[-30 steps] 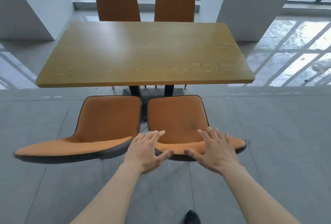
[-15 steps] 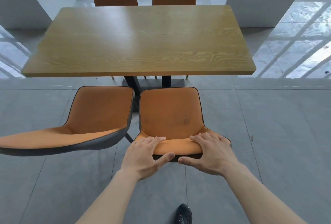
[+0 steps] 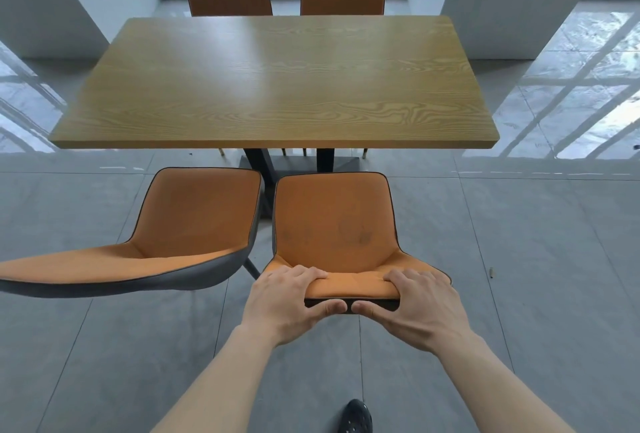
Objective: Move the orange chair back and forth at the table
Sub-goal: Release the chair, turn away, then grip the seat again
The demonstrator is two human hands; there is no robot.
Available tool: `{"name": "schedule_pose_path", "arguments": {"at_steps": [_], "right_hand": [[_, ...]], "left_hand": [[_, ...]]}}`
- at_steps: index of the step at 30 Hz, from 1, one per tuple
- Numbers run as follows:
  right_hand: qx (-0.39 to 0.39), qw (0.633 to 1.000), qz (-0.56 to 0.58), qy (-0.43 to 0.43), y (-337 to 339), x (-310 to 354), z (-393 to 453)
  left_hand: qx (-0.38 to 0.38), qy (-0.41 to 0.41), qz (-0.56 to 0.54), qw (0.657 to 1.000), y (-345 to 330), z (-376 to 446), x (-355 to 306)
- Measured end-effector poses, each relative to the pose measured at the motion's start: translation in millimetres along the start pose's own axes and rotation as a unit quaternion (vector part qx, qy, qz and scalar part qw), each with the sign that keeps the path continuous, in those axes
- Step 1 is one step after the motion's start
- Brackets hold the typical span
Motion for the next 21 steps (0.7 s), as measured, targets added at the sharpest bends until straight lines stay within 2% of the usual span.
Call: {"name": "schedule_pose_path", "arguments": {"at_steps": [21], "right_hand": [[0.002, 1.0, 0.004, -0.01, -5.0, 15.0, 11.9]], "left_hand": [[0.006, -0.025, 0.016, 1.0, 12.0, 14.2, 16.7]]}}
Point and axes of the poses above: each hand's wrist, its own z-axis towards the middle knuckle, its own y-axis out of the back of the hand, x = y × z, the point moved 9 cm from there along z, towards the middle knuckle, and after that the axes turned 9 degrees about -y, right-handed, at the moved point
